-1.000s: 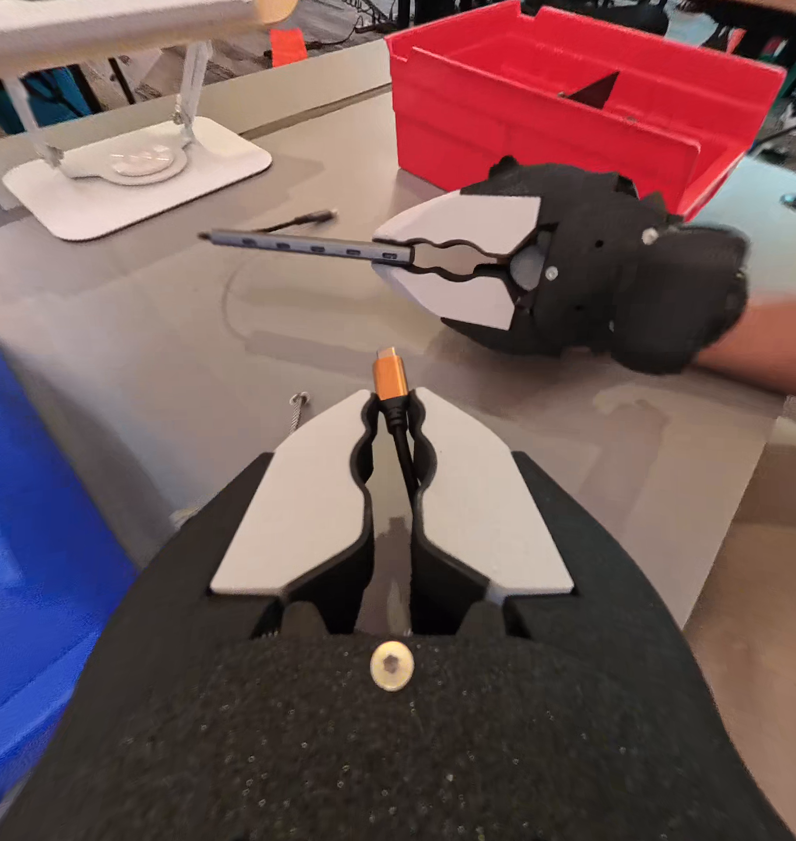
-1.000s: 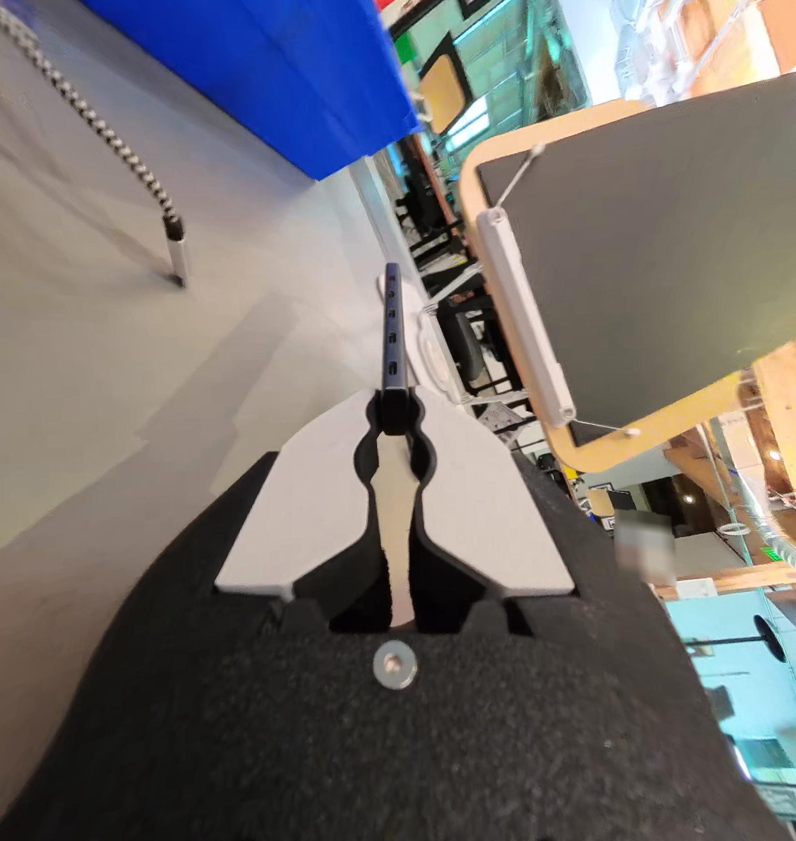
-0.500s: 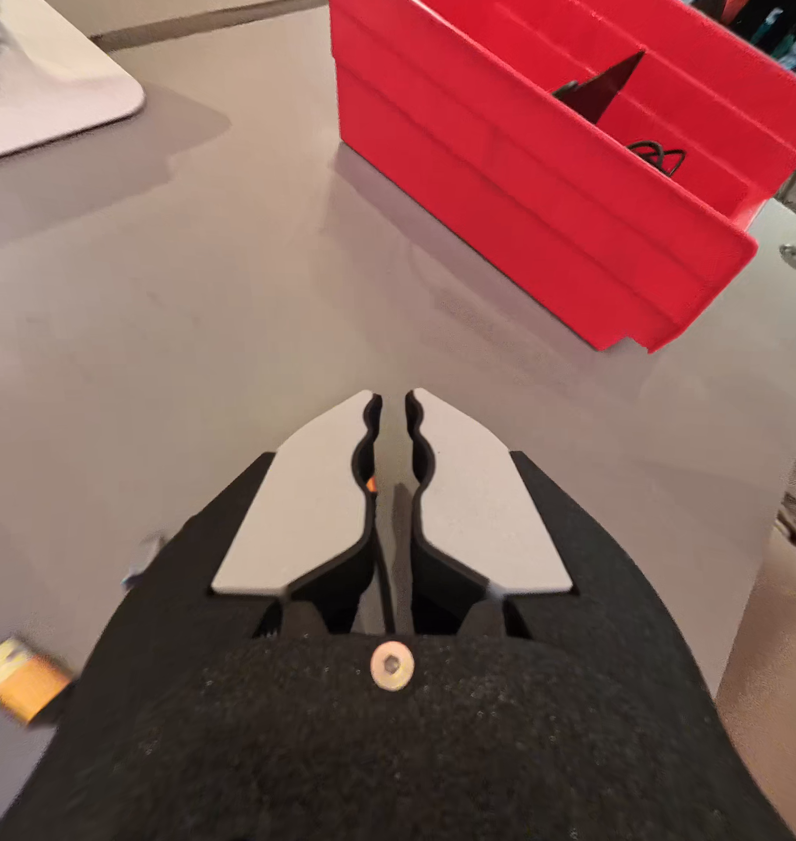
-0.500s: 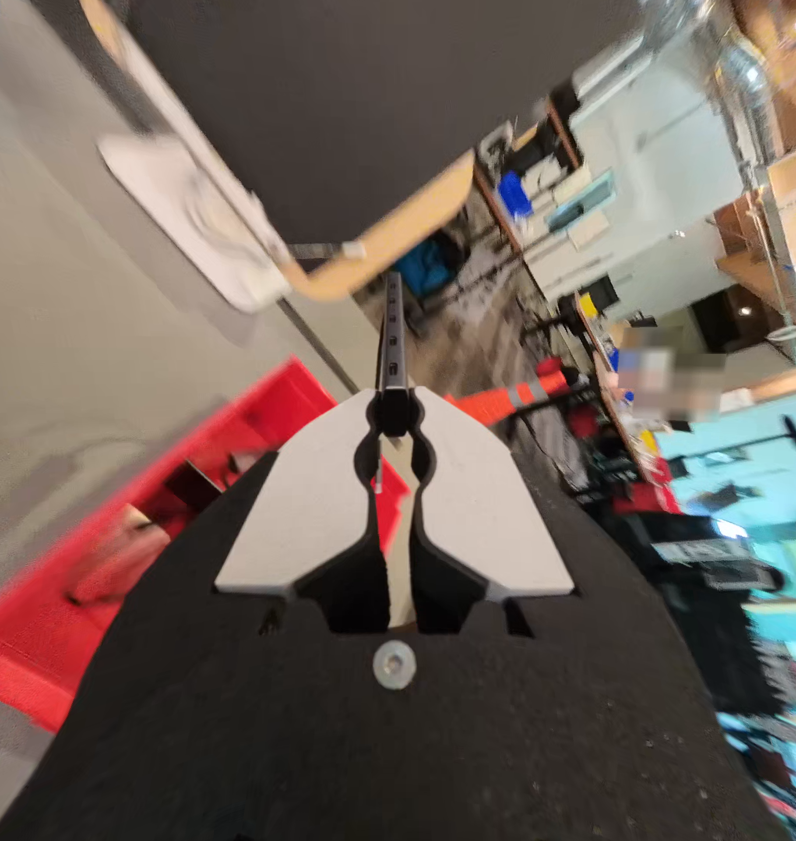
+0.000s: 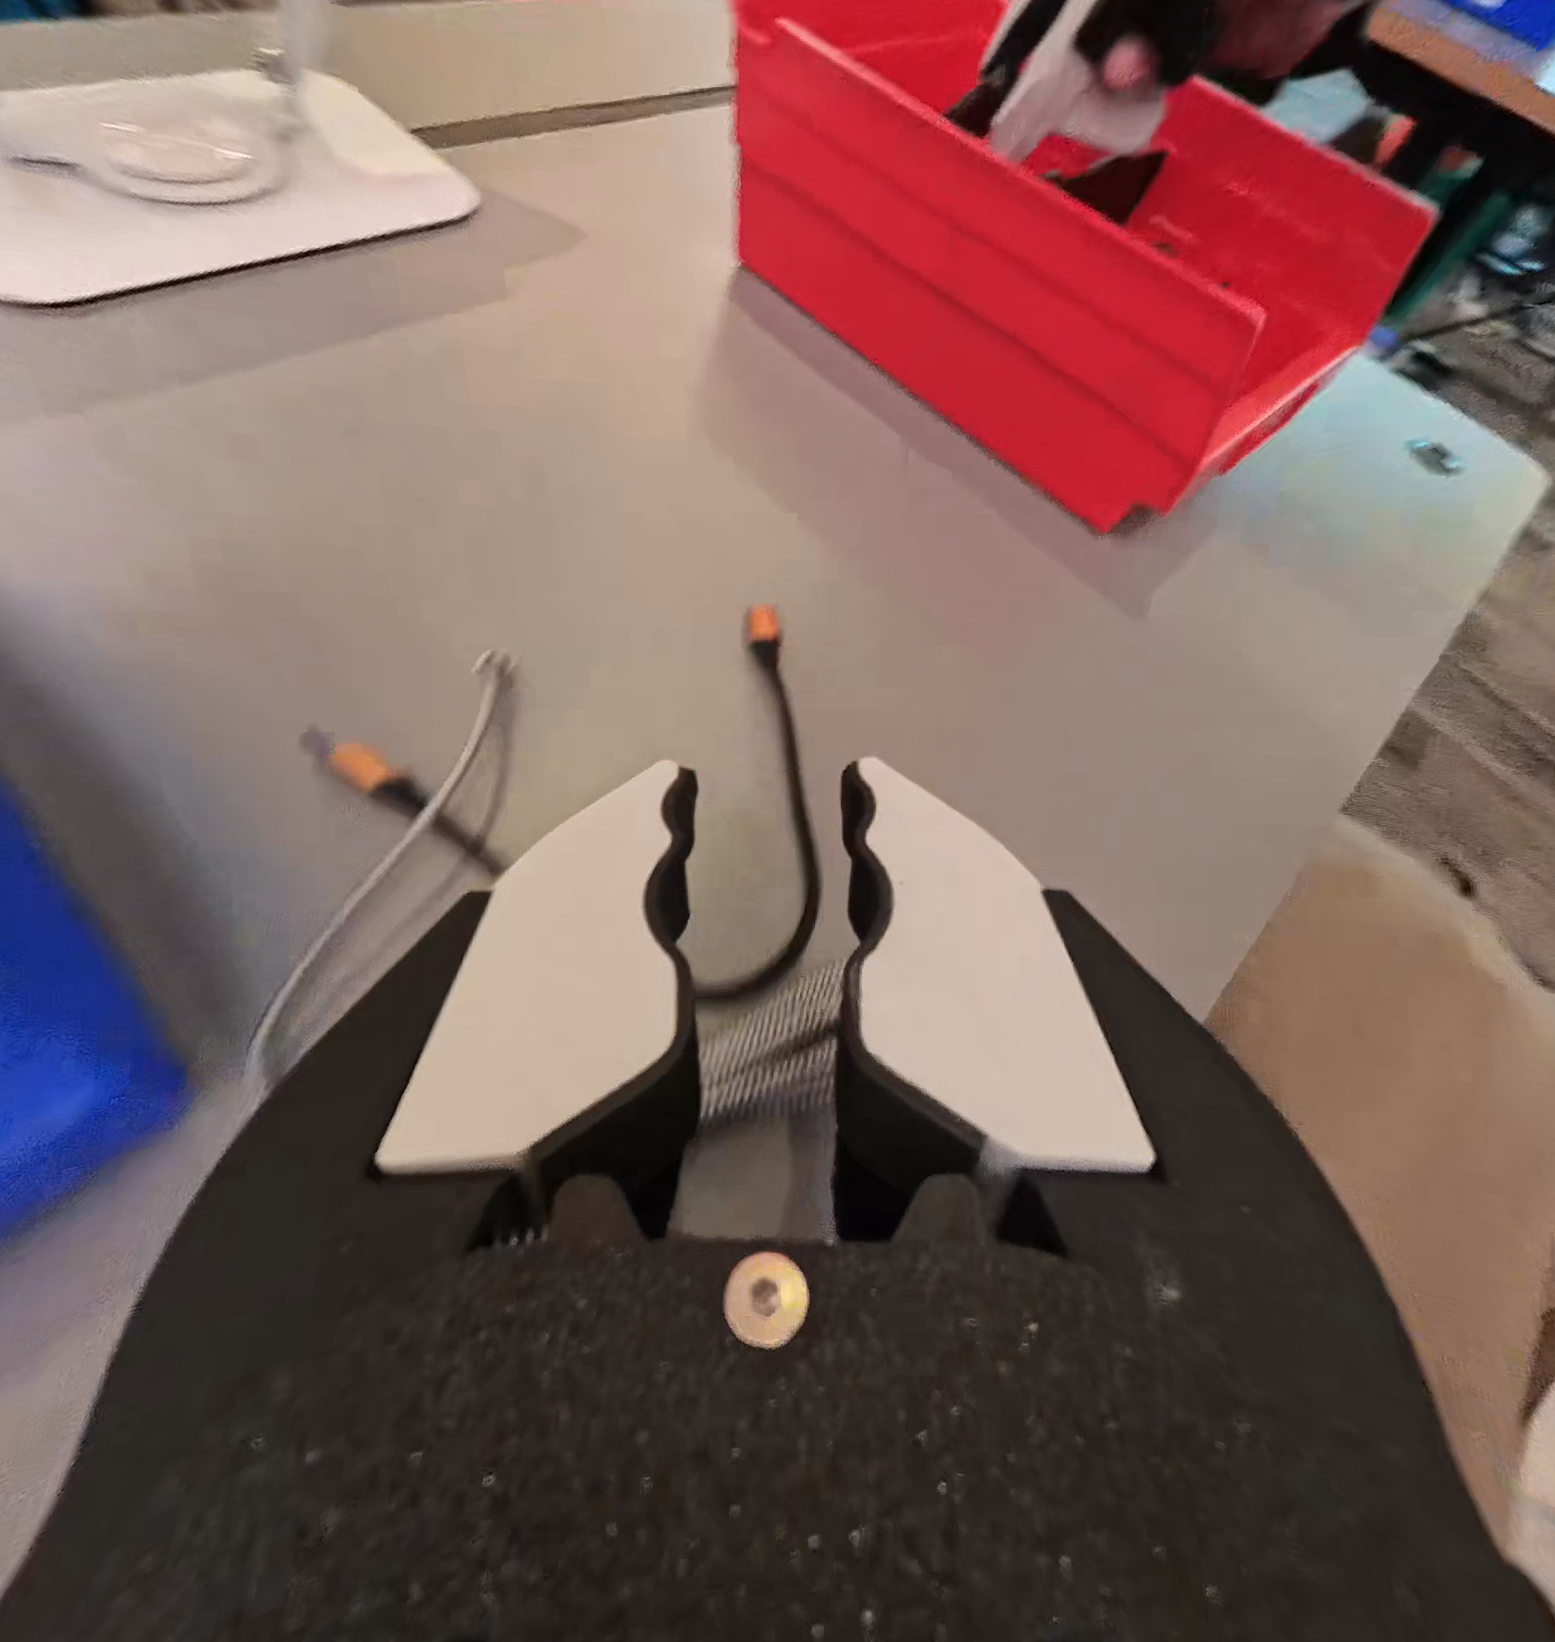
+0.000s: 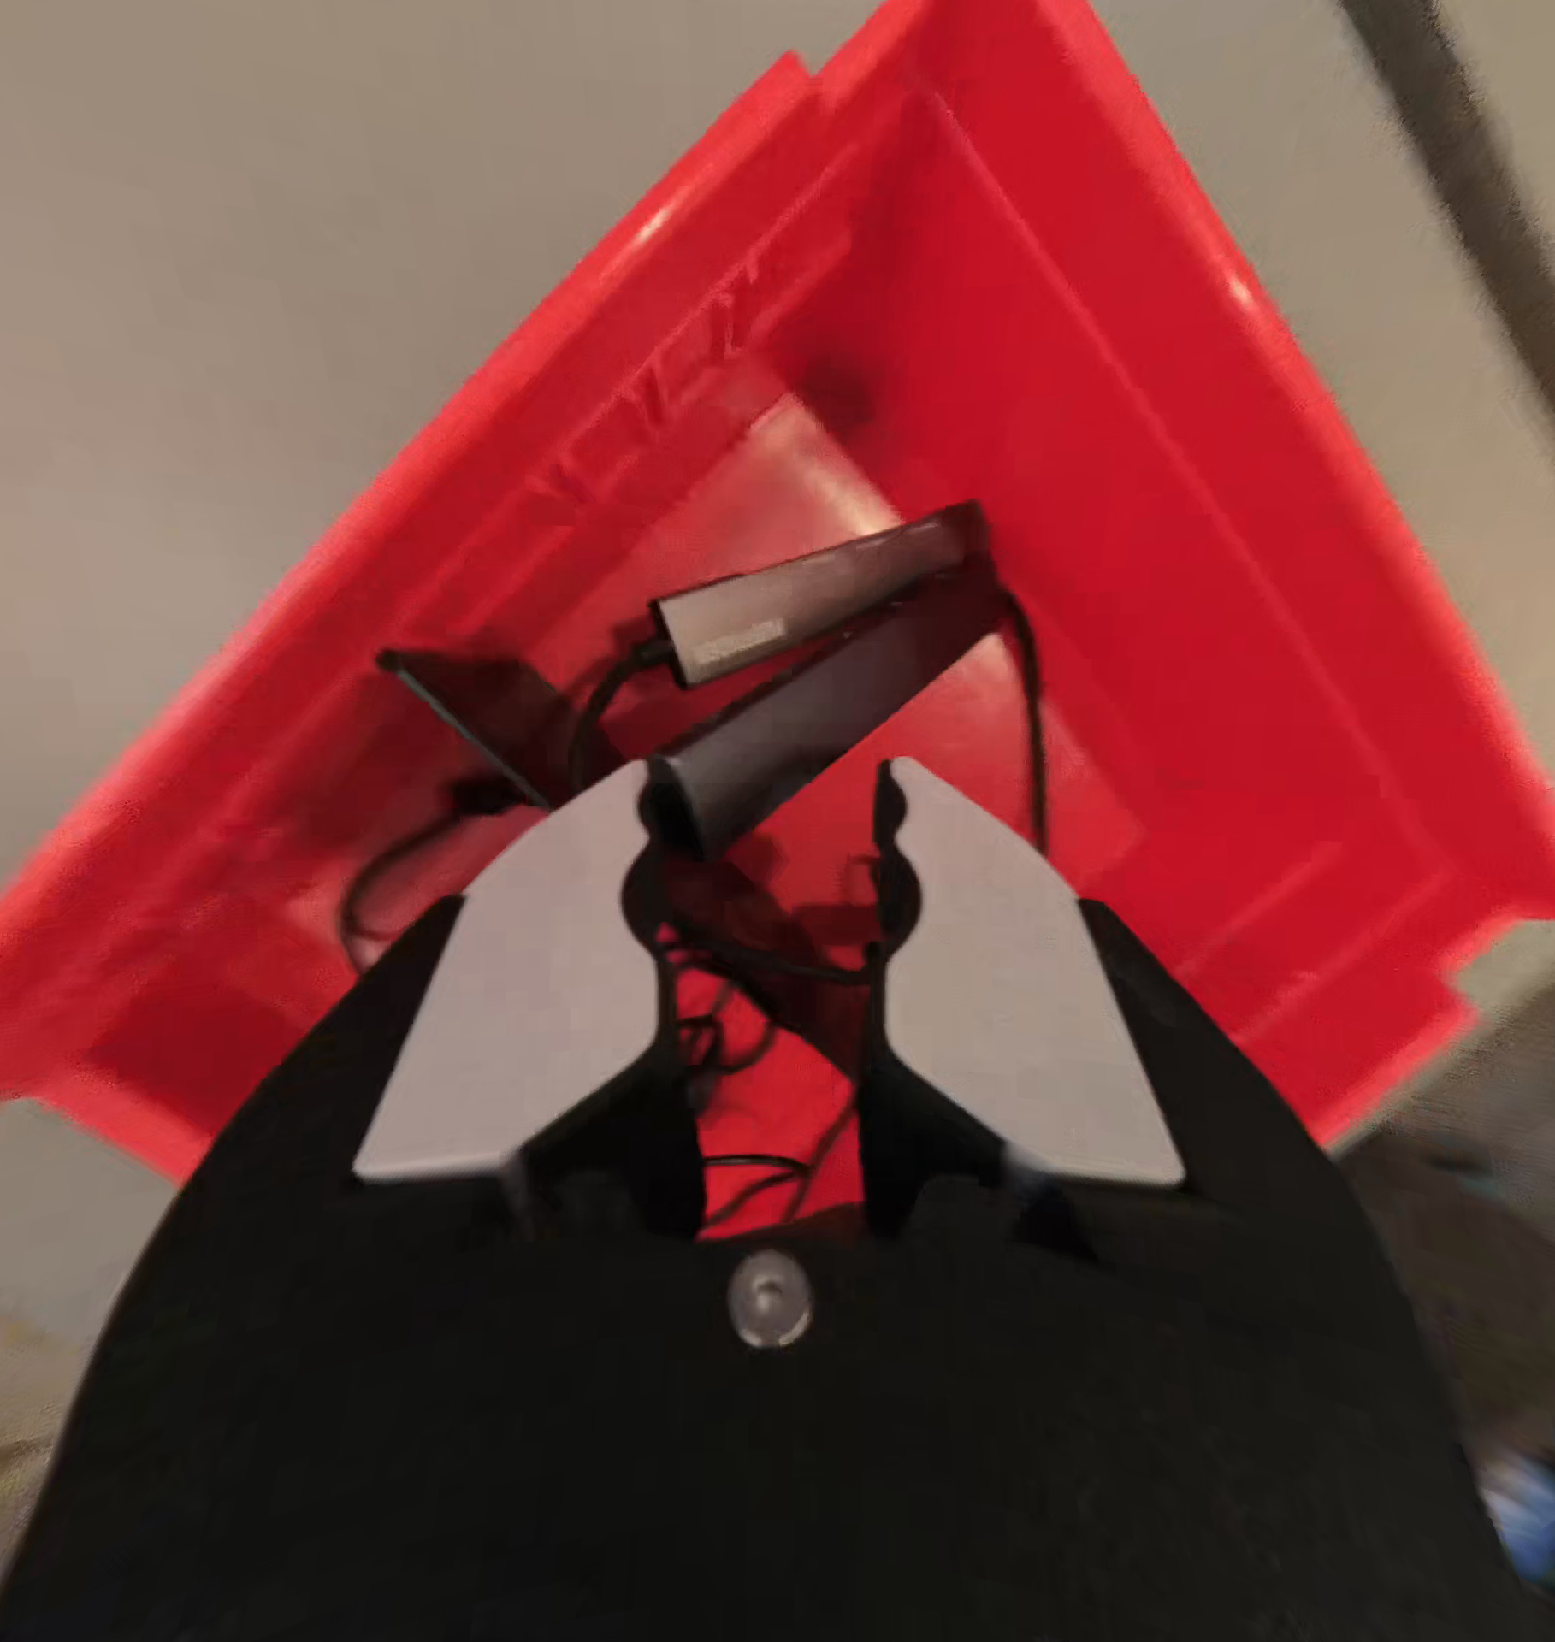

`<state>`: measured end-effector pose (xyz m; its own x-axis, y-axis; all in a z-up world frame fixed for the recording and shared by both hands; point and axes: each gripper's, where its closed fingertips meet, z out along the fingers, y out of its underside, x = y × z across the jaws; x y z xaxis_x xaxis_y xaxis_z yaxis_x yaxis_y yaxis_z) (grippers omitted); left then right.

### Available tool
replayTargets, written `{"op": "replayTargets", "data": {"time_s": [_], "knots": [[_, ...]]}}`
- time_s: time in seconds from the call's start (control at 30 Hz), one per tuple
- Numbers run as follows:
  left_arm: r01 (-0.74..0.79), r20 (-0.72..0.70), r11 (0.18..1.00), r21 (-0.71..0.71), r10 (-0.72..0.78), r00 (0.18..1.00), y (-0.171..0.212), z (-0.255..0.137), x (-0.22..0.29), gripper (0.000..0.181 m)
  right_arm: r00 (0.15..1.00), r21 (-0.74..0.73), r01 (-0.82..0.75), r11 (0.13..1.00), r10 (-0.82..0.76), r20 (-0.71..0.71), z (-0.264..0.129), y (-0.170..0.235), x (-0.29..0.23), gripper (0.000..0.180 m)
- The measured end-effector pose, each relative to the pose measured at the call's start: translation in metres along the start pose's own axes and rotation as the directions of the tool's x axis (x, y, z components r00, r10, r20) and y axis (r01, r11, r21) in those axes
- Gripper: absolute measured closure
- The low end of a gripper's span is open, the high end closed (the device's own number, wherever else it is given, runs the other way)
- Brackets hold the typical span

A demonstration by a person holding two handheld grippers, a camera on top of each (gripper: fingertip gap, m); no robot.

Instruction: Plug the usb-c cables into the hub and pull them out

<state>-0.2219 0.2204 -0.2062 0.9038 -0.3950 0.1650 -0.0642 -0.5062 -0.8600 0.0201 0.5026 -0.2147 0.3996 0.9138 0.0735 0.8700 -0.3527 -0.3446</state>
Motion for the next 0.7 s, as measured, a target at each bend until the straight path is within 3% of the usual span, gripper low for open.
{"op": "replayTargets", "data": {"time_s": [0.07, 0.13, 0.23, 0.3, 0.4, 0.5, 0.57, 0.63, 0.7], "knots": [[-0.008, 0.083, 1.000, -0.009, 0.008, 0.997, 0.038, -0.030, -0.012, 0.151, 0.989, 0.056, -0.088, 0.995, 0.081, 0.124, -0.008, -0.001, -0.009, 0.126], [-0.017, 0.157, 0.997, -0.078, 0.030, 0.987, 0.070, -0.053, -0.027, 0.148, 0.987, 0.138, -0.097, 0.986, 0.077, 0.144, -0.022, -0.001, -0.013, 0.126], [-0.042, 0.216, 0.998, -0.045, 0.051, 0.975, 0.072, -0.078, -0.042, 0.147, 0.996, 0.288, -0.081, 0.954, 0.068, 0.055, -0.054, -0.003, -0.022, 0.124], [0.022, 0.180, 0.999, -0.038, -0.015, 0.984, 0.074, -0.077, -0.043, 0.143, 0.995, 0.420, -0.049, 0.906, 0.080, -0.058, -0.084, -0.007, -0.039, 0.126], [0.088, 0.162, 0.993, -0.083, -0.073, 0.984, 0.083, -0.067, -0.044, 0.136, 0.996, 0.624, -0.036, 0.781, 0.082, -0.044, -0.114, -0.015, -0.110, 0.129], [-0.041, 0.192, 0.988, -0.150, 0.070, 0.979, 0.085, -0.065, -0.055, 0.128, 0.988, 0.720, -0.099, 0.687, -0.018, 0.153, -0.102, -0.004, -0.219, 0.139], [-0.217, 0.057, 0.960, -0.174, 0.230, 0.971, 0.080, -0.064, -0.043, 0.125, 0.928, 0.719, -0.201, 0.665, -0.105, 0.357, -0.083, 0.014, -0.291, 0.141], [-0.402, -0.014, 0.890, -0.218, 0.408, 0.913, 0.076, -0.062, -0.040, 0.119, 0.837, 0.696, -0.291, 0.657, -0.178, 0.518, -0.069, 0.034, -0.345, 0.140], [-0.526, -0.111, 0.807, -0.270, 0.516, 0.849, 0.078, -0.055, -0.040, 0.126, 0.770, 0.662, -0.333, 0.672, -0.211, 0.602, -0.063, 0.046, -0.373, 0.142]]}}
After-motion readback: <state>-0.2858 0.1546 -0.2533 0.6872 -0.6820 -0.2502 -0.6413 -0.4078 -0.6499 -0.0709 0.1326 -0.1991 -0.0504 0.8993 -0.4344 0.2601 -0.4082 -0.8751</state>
